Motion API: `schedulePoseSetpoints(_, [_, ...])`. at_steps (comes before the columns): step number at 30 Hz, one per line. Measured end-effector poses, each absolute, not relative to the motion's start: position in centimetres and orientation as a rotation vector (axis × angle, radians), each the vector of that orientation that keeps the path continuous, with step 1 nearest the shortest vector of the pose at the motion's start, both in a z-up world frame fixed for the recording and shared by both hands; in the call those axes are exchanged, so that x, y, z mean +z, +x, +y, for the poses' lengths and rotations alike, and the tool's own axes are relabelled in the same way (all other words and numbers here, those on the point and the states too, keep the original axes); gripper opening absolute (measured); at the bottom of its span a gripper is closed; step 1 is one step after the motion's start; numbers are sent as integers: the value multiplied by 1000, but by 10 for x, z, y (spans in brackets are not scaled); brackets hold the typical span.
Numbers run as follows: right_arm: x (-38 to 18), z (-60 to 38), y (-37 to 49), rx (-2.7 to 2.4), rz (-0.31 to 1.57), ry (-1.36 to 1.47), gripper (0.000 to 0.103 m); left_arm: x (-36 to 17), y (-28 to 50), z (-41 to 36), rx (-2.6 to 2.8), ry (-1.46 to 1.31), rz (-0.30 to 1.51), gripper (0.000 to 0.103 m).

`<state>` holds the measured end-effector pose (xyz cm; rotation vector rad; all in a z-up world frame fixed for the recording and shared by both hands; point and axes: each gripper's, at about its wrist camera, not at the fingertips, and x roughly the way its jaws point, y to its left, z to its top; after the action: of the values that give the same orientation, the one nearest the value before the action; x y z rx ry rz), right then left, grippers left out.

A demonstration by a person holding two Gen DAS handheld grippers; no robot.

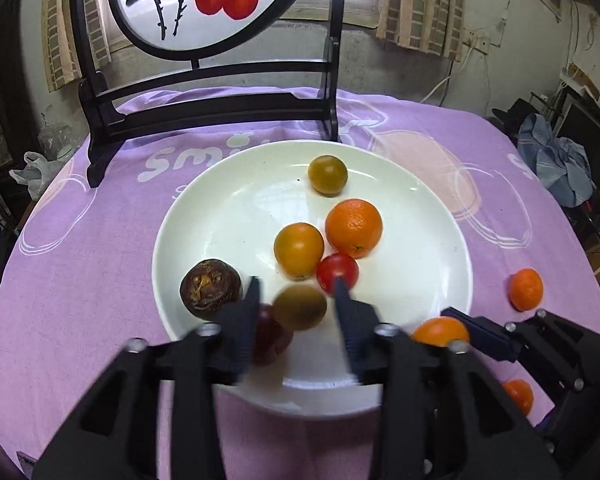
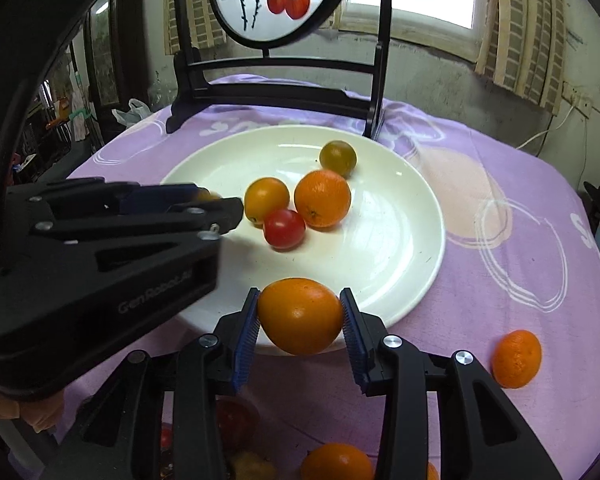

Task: Organize fruits
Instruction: 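Carry the orange and the yellow fruit over the plate, lowering both, then grasp a dark red tomato with the right gripper while the left grasps a passion fruit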

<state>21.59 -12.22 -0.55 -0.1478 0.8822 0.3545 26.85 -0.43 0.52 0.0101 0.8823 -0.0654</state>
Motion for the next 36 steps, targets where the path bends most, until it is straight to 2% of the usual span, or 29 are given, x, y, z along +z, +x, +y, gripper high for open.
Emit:
schedulePoseSetpoints(2, [-3, -126, 211, 362, 871, -134, 46, 8, 265, -5, -38, 15, 857, 67])
schedulePoseSetpoints(7, [8, -144, 190, 351, 843, -105, 56, 17, 248, -1, -36, -3, 844, 72])
schedulePoseSetpoints(11, [15, -164, 169, 341, 838, -67, 57, 22, 222, 2, -31, 9, 840, 83])
schedulePoseSetpoints(16, [15, -186, 136, 322, 831, -43, 60, 25, 173, 10, -37, -11, 826, 90])
schedulePoseSetpoints(25, [-6, -198, 83, 313, 880, -24, 61, 6, 102, 25, -10, 0, 826, 94])
schedulePoseSetpoints(30, [-14, -180, 62, 347, 907, -63, 62, -10, 86, 38, -7, -13, 849, 94])
schedulePoseSetpoints(32, [-18, -170, 55, 361, 916, -101, 67, -14, 84, 46, -9, -34, 860, 94])
schedulePoseSetpoints(36, [-28, -145, 41, 382, 932, -194, 67, -19, 85, 64, -13, -101, 863, 94])
